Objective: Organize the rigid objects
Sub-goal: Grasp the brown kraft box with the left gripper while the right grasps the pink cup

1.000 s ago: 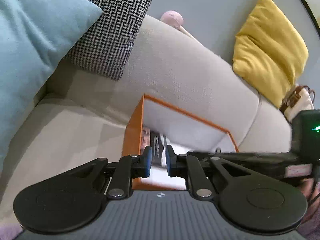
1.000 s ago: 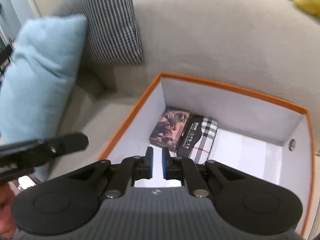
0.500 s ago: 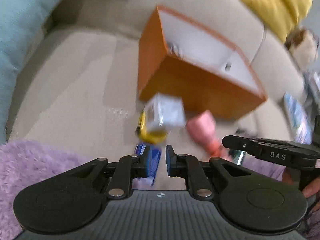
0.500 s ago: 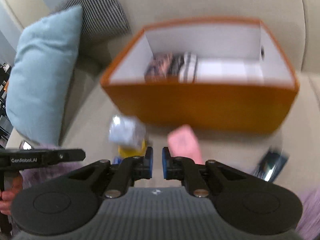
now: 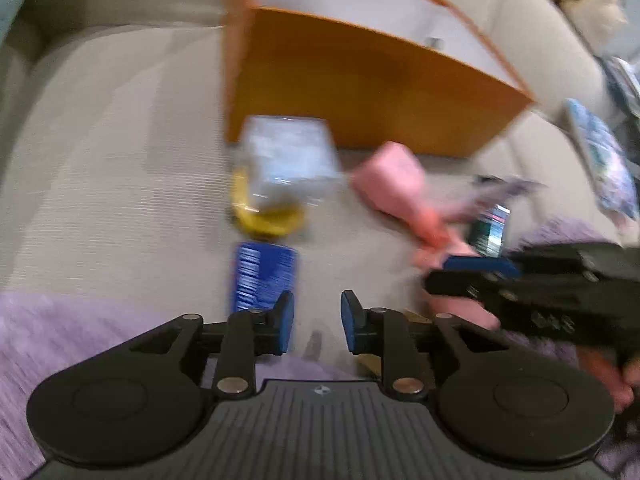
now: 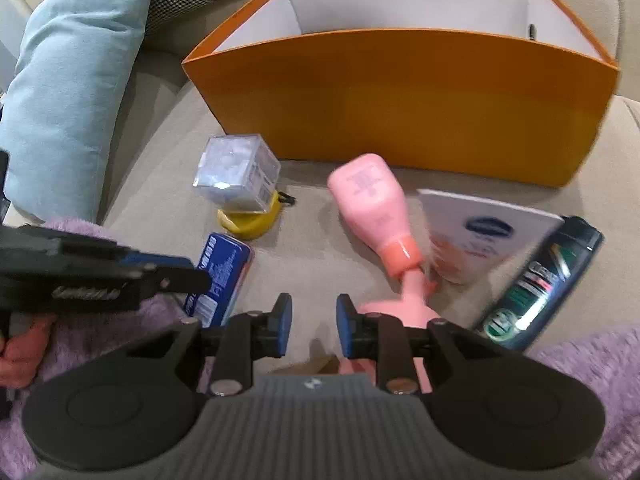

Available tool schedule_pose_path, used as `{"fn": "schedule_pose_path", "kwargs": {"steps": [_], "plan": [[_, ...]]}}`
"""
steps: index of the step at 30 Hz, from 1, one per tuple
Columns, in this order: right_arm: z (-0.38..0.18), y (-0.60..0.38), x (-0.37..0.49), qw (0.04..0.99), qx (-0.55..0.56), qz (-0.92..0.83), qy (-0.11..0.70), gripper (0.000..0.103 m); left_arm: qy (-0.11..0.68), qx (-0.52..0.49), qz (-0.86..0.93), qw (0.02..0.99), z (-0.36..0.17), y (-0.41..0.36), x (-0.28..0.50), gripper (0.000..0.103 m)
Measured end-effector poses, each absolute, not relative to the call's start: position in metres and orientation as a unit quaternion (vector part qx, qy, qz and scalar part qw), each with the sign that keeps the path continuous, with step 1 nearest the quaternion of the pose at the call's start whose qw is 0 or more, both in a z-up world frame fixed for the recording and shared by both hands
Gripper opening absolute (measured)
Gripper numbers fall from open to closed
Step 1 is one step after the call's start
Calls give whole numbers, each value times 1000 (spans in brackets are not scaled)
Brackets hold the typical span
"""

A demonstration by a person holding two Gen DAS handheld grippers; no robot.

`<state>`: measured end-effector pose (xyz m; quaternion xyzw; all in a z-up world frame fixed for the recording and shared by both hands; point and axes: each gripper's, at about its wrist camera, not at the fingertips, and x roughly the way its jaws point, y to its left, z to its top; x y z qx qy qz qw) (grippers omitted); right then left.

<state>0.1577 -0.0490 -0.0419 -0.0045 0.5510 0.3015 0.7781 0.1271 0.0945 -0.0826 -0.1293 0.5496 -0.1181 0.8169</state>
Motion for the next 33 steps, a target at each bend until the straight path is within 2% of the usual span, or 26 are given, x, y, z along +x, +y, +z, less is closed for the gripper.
{"fn": "schedule_pose_path", "kwargs": {"steps": [2,3,6,12,20,23,28,30,33], "plan": [[-39,-57,152,789,-7,291,541,25,545,-118,-142,818,-79,79,119,37],[-36,-61,148,793,-12,288,537,27,543,-111,-154,818,-77,69,116,43],[-27,-75,136,804,-19,277,525,38,538,-82,-181,819,-77,46,107,57],[-30,-106,132,810,3,242,534,44,544,-7,-205,813,-87,9,97,76],[-47,-115,143,783,66,252,565,44,563,79,-193,799,-103,-21,94,77],[-52,-108,148,777,67,253,573,45,565,123,-192,793,-109,-35,90,80],[-63,-97,155,775,66,251,576,54,571,181,-178,781,-121,-51,88,80],[-67,-93,161,774,63,251,578,56,573,182,-176,779,-122,-52,89,76],[-74,-89,168,768,67,251,585,60,573,164,-169,785,-119,-45,89,75]]}}
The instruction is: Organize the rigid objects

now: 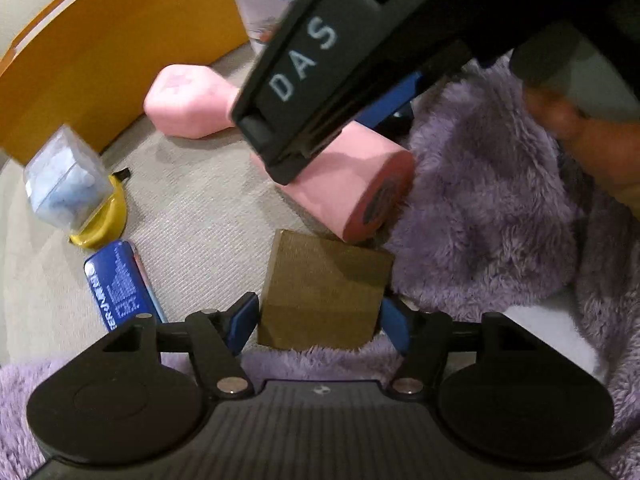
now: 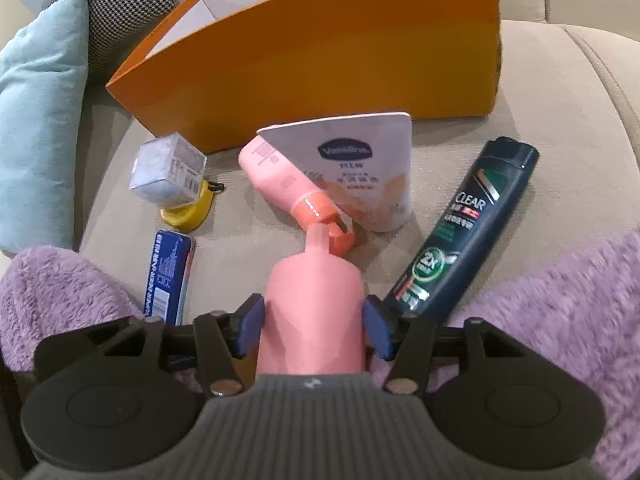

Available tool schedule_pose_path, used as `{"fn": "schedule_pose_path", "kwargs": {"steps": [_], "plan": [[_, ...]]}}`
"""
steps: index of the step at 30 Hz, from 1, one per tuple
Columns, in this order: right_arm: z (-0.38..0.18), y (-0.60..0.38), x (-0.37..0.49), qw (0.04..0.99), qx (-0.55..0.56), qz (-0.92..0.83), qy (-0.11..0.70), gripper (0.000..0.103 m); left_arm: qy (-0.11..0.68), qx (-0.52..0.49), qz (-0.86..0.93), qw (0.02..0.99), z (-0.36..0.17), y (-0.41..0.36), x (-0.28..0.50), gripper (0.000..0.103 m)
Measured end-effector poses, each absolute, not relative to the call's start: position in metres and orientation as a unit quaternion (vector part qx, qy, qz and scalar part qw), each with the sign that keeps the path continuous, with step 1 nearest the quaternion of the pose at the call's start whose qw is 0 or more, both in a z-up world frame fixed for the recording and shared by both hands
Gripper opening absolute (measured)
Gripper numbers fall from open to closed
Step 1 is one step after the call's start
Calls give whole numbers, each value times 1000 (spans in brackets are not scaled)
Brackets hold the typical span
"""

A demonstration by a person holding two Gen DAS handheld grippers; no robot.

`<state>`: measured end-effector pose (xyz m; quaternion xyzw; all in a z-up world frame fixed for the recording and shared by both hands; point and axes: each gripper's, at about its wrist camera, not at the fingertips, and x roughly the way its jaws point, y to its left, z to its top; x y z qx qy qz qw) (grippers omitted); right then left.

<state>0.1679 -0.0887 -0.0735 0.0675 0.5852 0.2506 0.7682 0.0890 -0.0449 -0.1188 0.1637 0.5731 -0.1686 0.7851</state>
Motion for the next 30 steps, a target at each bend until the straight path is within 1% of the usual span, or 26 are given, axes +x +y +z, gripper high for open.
{"fn": "schedule_pose_path", "kwargs": {"steps": [2,5,7,12,15,21,24,27,30], "plan": [[-79,-88,174,761,76,250,594,60,574,132,-153,793,-114,-32,91,75],[-85,-88,182,751,92,247,605,61,573,30,-133,808,-105,3,97,74],[-87,-88,186,746,101,245,611,61,561,-16,-116,820,-99,20,99,73],[-75,-84,179,756,75,261,596,60,539,-78,-78,835,-91,53,102,72],[-63,-83,176,765,66,273,580,60,532,-93,-62,840,-86,58,113,72],[-60,-75,180,774,62,278,565,60,528,-136,-55,837,-88,77,120,72],[-51,-70,174,785,44,292,544,60,525,-136,-55,838,-86,76,115,72],[-41,-66,160,811,14,306,499,60,523,-132,-52,840,-86,74,114,72],[-47,-66,163,807,-8,294,512,60,531,-101,-50,840,-91,64,117,72]]}}
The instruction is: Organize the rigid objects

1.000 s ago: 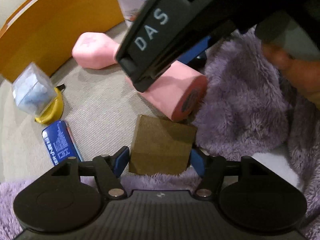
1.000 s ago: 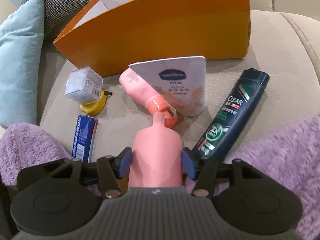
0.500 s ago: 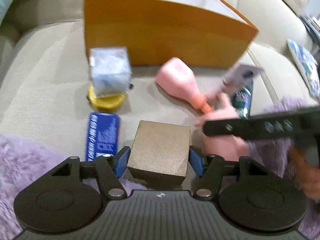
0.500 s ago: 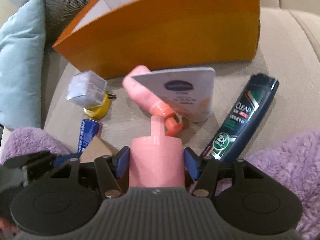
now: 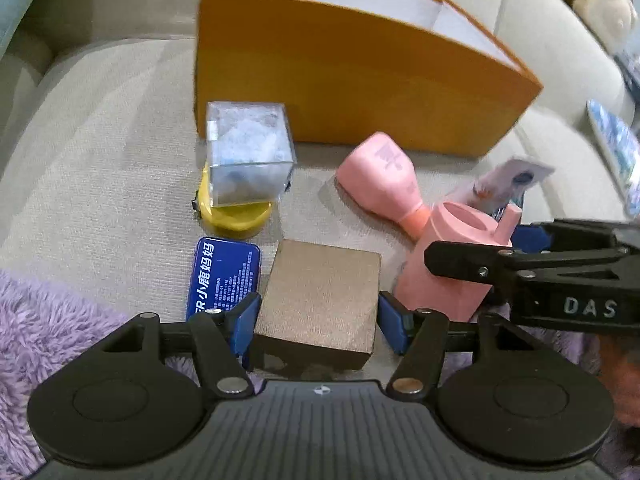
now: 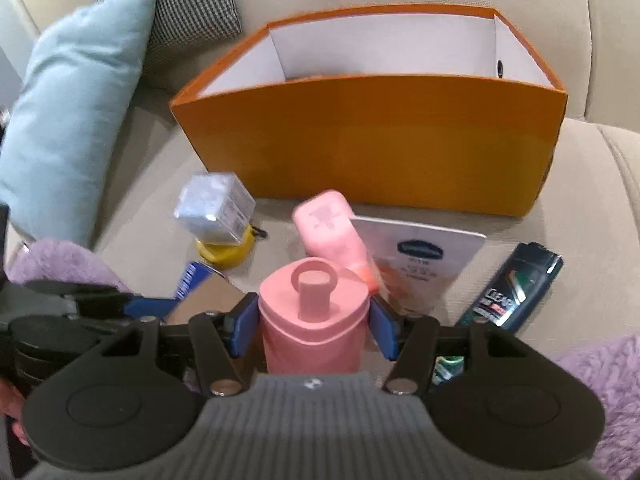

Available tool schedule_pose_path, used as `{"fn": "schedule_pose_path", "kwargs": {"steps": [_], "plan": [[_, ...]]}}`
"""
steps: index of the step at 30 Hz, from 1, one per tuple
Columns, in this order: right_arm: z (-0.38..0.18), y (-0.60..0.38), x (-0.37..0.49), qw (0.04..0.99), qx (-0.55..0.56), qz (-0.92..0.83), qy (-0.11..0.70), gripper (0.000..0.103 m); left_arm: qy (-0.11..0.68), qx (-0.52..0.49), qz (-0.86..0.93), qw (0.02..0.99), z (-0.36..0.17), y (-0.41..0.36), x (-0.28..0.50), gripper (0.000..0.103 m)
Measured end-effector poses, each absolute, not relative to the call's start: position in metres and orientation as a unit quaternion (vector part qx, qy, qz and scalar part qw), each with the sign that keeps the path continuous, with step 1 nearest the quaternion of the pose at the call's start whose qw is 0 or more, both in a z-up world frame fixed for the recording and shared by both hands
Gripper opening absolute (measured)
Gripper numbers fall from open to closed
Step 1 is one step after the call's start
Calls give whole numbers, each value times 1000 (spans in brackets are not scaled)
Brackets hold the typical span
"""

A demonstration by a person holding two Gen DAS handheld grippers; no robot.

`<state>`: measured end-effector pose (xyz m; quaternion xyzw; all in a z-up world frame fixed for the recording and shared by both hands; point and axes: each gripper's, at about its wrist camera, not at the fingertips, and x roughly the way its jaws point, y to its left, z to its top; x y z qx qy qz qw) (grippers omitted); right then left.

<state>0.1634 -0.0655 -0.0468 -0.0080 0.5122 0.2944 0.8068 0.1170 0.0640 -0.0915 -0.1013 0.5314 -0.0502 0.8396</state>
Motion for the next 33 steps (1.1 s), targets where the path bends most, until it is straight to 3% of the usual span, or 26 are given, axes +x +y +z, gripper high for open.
{"fn": "schedule_pose_path", "kwargs": {"steps": [9,23,33], "plan": [[-59,-70,143,775,-62,322,541,62,554,-67,-50,828,-100,53,120,71],[-54,-53,116,760,-228,368,484,68,555,-63,-49,828,-104,50,121,78],[-51,-50,108,755,-284,385,449,72,552,-64,-49,830,-103,50,115,70]]}}
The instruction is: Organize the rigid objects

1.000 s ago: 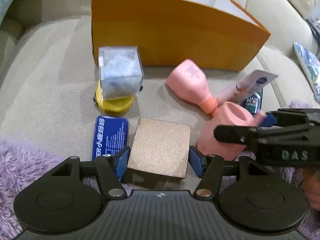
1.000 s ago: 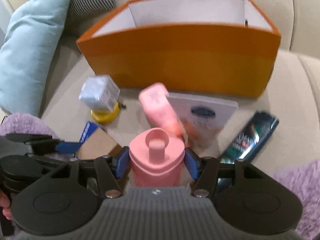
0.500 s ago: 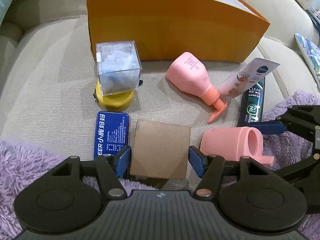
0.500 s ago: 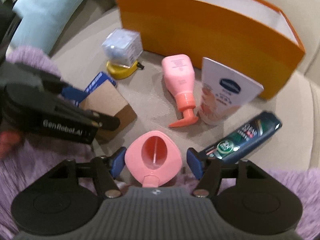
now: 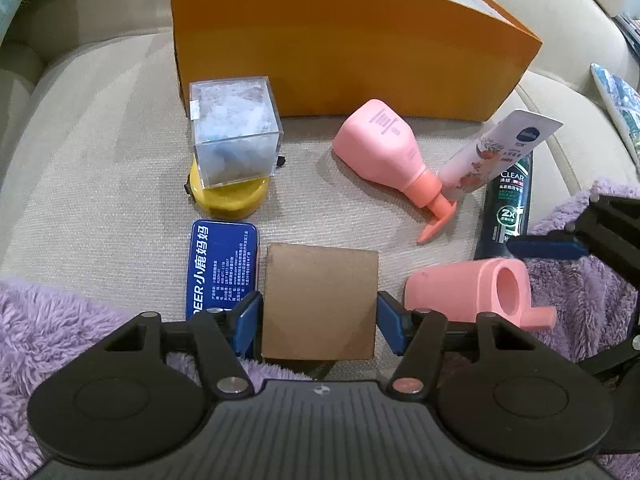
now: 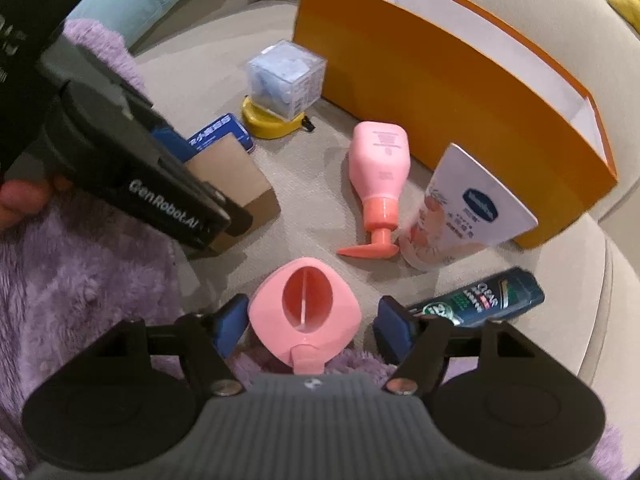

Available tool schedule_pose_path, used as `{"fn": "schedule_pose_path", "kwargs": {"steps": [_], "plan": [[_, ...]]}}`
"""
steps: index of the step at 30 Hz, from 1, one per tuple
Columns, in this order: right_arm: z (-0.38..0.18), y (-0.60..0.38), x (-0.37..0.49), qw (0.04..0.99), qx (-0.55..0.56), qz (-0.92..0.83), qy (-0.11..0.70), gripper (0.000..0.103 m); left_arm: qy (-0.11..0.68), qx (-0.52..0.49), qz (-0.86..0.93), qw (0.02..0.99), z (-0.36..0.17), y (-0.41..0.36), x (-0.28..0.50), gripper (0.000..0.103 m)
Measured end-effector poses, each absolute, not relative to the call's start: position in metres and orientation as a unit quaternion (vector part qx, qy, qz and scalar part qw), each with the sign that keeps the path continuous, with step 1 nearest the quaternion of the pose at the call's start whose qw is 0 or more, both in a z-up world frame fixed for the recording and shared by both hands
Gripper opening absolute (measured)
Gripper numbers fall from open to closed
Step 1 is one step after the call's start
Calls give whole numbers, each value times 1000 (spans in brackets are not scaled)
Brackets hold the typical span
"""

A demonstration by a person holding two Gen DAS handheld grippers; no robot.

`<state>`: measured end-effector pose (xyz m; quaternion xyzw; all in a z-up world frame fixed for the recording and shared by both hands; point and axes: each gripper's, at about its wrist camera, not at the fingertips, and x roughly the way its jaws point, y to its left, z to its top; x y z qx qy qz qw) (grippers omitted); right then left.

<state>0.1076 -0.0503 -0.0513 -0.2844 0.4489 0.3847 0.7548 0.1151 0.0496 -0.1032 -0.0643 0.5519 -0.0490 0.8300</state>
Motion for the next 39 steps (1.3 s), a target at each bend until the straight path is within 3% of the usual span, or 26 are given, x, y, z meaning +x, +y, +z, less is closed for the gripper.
{"fn": "schedule_pose_path", "kwargs": {"steps": [11,13,14,23,32,39], "plan": [[-43,-42,97,716,-357,439,408,72,551,-65,-51,831,-102,48,114,70],[-46,-41,95,703,-365,451,411,67,550,-67,-56,830,-101,48,113,70],[-46,-42,95,700,-361,457,413,60,550,-67,-58,830,-101,47,113,70],[-33,-51,112,735,-276,435,441,59,522,-109,-65,843,-89,58,106,69],[30,-63,135,766,-211,450,408,59,462,-164,-77,868,-27,83,96,69],[90,-65,171,790,-207,459,349,59,425,-109,-110,892,39,86,133,69]]}}
